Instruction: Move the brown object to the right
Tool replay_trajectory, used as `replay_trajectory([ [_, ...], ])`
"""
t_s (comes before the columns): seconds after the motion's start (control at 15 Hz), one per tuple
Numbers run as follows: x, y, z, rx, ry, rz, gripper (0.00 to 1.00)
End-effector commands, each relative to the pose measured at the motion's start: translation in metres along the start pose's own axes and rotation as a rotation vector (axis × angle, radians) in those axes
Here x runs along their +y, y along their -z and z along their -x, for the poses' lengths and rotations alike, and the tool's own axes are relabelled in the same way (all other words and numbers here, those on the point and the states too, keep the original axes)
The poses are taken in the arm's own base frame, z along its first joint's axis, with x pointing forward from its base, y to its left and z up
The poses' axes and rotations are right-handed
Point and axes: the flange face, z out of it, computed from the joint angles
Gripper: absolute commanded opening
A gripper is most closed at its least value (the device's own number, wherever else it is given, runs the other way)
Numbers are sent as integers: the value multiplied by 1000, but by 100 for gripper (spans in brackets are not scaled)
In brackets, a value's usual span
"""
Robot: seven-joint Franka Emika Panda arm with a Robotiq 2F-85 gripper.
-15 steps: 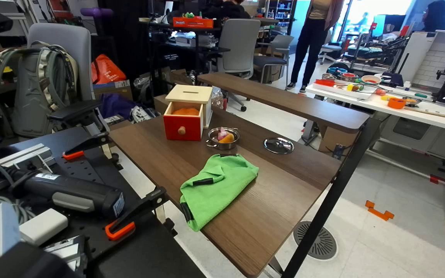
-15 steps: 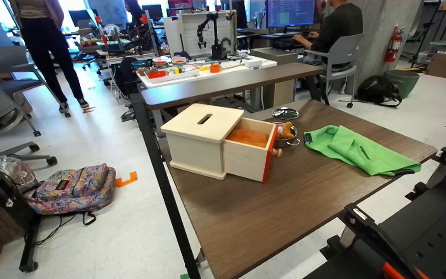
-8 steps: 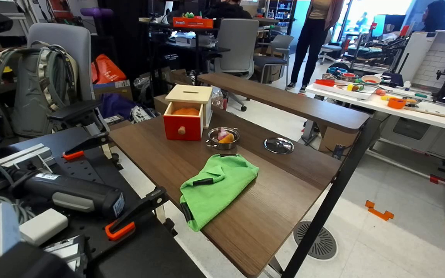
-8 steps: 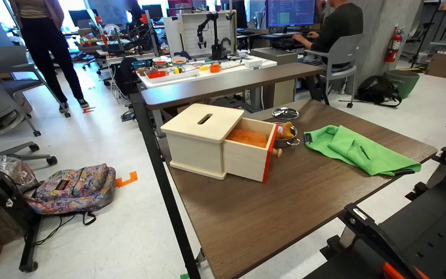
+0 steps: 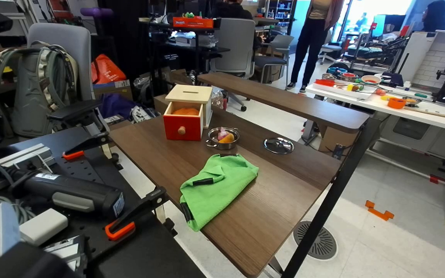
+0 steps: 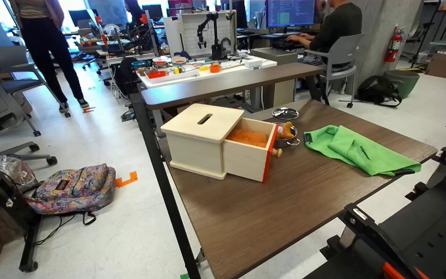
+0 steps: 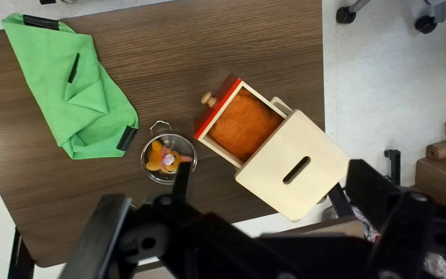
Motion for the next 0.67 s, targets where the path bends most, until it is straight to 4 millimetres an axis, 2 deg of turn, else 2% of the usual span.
replay_trajectory([
  [0.0, 12, -19, -31, 42, -61, -1, 100],
  [0.4, 48, -90, -93, 125, -219, -14, 100],
  [0.6, 72, -130, -111, 98, -277, 15, 100],
])
